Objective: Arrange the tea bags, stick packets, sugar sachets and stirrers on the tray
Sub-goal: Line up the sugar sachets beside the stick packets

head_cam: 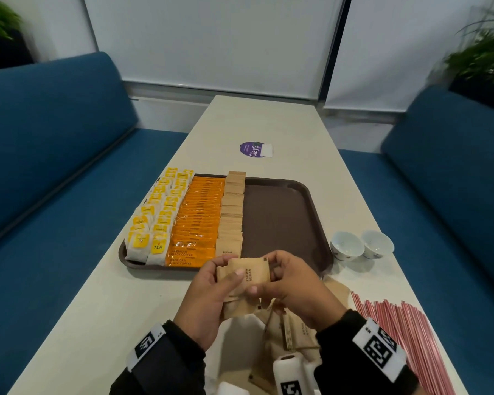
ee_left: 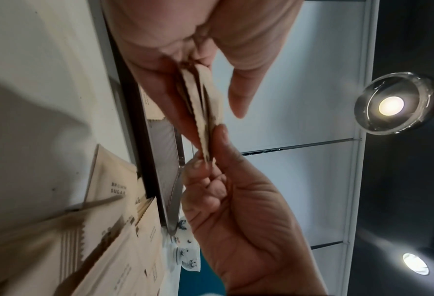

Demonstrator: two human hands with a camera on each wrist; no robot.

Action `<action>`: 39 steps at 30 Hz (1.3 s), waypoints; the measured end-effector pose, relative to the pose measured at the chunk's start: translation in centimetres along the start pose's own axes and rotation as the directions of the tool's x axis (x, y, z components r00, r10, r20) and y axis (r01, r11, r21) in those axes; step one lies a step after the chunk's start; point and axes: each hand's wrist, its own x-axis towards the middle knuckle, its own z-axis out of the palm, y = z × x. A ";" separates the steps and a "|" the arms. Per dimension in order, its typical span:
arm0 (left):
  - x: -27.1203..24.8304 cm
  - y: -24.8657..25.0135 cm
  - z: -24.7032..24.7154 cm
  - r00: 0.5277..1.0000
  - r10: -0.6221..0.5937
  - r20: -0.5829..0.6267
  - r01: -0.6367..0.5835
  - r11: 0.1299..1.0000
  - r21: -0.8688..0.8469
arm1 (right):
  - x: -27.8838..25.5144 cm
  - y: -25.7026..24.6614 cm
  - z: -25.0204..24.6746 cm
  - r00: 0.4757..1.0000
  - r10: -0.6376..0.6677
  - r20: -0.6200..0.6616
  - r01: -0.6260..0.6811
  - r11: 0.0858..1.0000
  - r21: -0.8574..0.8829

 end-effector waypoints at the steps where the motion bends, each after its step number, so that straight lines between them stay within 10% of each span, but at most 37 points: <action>1: -0.1 0.0 0.1 1.000 -0.016 0.022 0.016 1.000 -0.002 | -0.1 0.1 -0.3 1.000 -0.001 -0.015 0.002 1.000 0.022; 25: 0.2 0.5 -0.1 0.994 0.078 0.078 -0.105 0.890 0.444 | -0.7 0.0 -1.4 0.986 -0.065 -0.156 0.067 0.998 0.008; 33: 0.4 1.6 -0.3 0.987 0.087 0.138 -0.155 0.758 0.633 | -0.2 -1.7 -2.4 0.990 -0.135 -0.036 0.101 0.870 -0.483; 39: 2.0 2.3 -0.4 0.997 0.066 0.038 -0.077 0.848 0.525 | 2.9 -5.9 -4.0 0.987 -0.156 -0.039 0.108 0.822 -0.559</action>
